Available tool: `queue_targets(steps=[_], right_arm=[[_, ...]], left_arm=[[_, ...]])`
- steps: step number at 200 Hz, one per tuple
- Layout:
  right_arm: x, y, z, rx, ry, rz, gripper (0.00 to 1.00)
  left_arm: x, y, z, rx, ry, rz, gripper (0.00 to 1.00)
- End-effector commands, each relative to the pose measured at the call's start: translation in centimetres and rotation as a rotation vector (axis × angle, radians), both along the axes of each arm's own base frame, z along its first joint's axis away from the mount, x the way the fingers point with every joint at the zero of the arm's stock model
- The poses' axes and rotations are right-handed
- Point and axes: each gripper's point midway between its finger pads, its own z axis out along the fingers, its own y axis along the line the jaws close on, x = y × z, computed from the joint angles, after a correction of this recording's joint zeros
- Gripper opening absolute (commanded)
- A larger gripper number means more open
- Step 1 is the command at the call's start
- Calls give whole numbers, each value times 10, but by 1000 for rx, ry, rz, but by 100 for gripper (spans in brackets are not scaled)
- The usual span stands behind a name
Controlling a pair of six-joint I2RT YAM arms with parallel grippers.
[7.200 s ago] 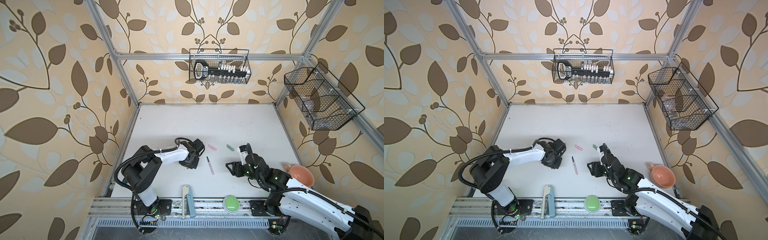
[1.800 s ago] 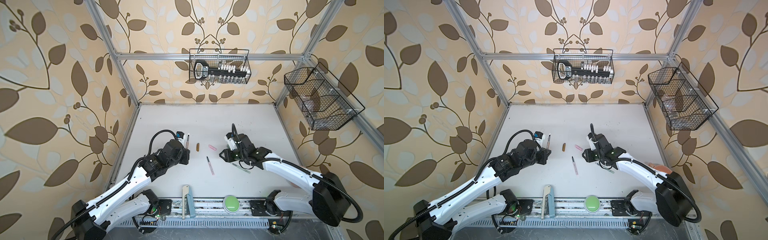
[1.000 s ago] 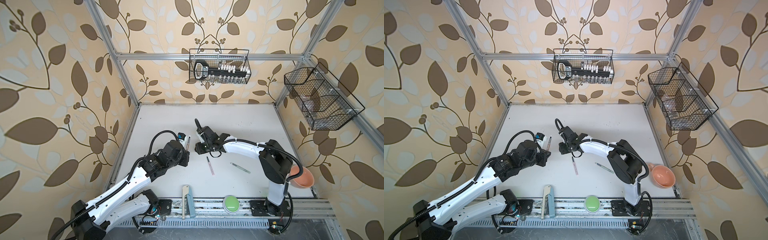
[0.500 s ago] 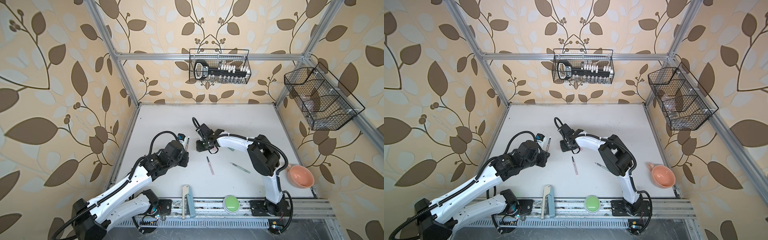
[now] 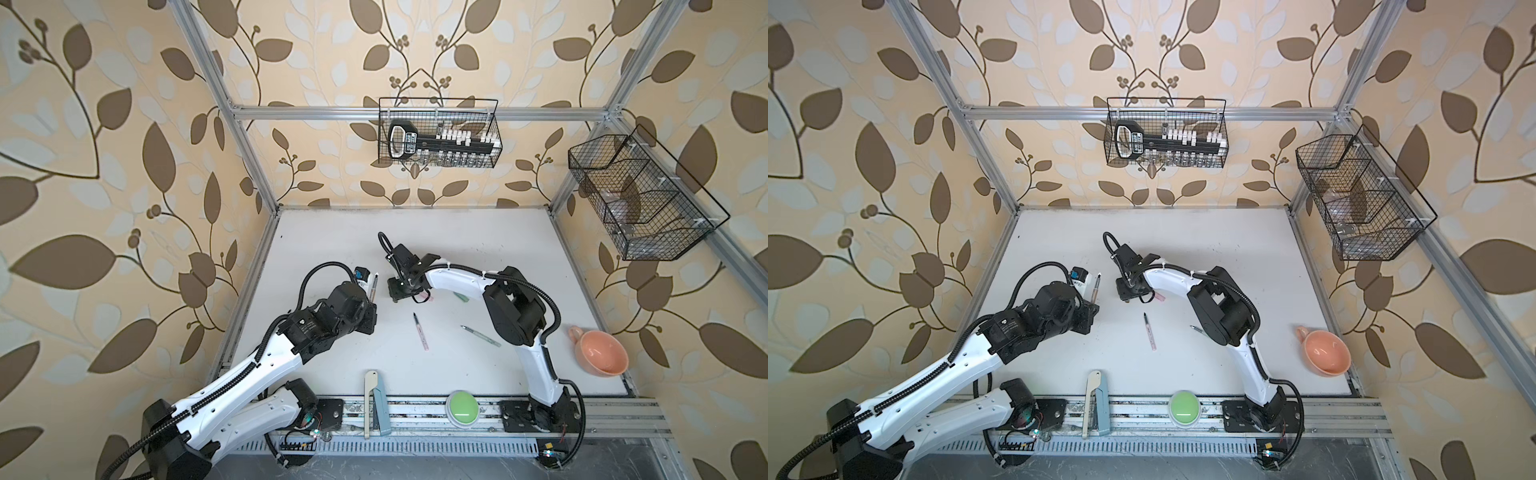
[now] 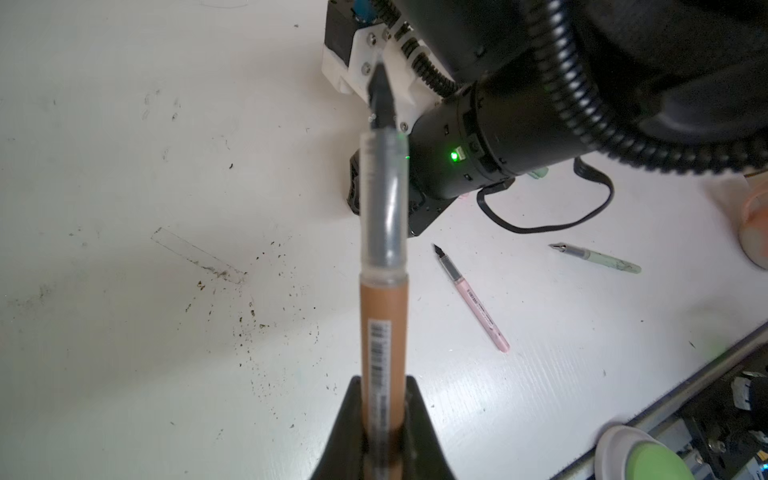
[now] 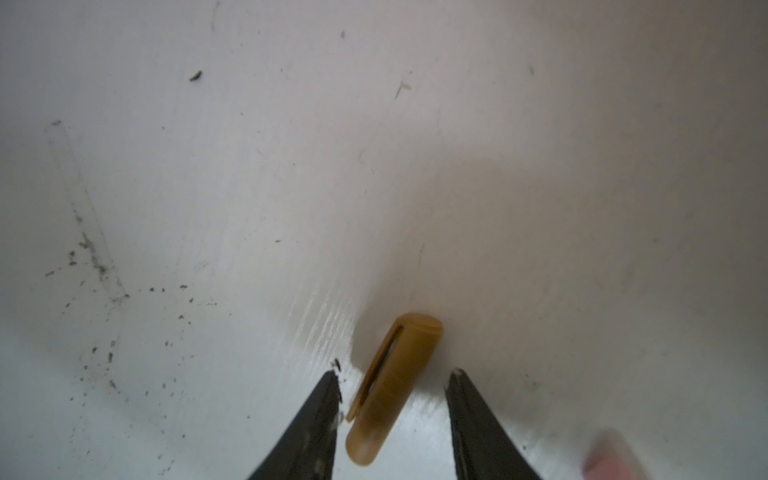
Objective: Insert the pens into the pen caps
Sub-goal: 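Reach the right gripper across to the tan cap and lower over it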
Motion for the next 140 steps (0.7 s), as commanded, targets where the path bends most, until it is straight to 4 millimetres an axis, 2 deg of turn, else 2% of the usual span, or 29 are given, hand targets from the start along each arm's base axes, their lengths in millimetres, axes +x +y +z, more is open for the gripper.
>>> queue_targets(steps=[1,36,60,108,140], right_arm=[[0,-9,-13,-86,16,12,44],[-3,-5,-18,-119,24,45,43],[-3,-13,-22,-247,3,59,42],[-12,-23,-26,-323,9,98,31],[-10,-28,-23,-327,3,118,28]], left_arm=[[1,1,5,7,-19,9,0],[1,2,6,11,-32,12,0],[1,3,6,14,-33,13,0],[1,5,7,26,-44,21,0],[1,6,5,35,-45,23,0]])
